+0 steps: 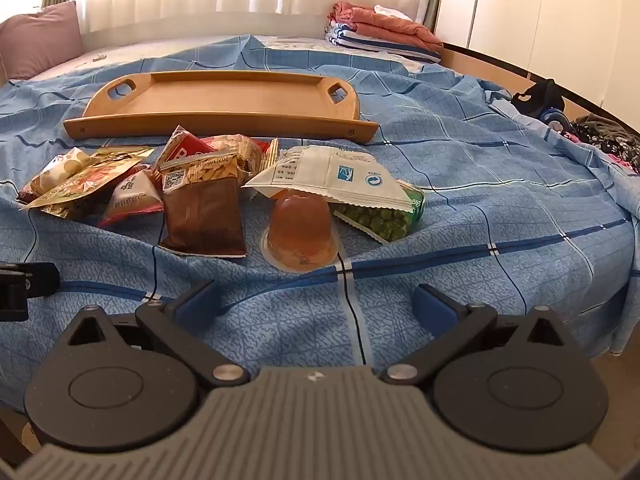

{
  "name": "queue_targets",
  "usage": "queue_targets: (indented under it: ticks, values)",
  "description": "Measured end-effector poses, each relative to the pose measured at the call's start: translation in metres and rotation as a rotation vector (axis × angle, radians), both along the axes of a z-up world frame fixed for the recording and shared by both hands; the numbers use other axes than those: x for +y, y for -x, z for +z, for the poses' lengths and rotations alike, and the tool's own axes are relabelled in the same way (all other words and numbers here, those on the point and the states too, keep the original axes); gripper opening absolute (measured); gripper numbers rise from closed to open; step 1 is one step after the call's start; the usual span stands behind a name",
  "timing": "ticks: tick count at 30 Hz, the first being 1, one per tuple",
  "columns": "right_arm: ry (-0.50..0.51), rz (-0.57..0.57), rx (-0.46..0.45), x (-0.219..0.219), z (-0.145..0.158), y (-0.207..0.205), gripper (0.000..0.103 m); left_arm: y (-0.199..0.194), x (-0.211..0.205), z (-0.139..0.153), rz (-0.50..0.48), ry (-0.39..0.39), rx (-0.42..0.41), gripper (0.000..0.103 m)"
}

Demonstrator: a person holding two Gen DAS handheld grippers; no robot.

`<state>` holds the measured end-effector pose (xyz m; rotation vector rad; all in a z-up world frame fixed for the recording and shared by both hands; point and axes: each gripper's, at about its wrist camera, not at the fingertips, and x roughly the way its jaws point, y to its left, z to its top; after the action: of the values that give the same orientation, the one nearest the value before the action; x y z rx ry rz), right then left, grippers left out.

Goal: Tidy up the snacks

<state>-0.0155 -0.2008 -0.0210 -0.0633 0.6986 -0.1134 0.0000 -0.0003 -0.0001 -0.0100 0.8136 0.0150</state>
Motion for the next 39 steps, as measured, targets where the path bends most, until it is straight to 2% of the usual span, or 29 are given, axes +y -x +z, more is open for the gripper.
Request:
queue_targets:
  ticks: [39]
  values:
    - [0.007, 0.0, 0.001, 0.0006, -0.0003, -0.0002, 0.103, -0.0032, 0.0014, -0.0001, 0.001, -0.005, 0.007, 0.103]
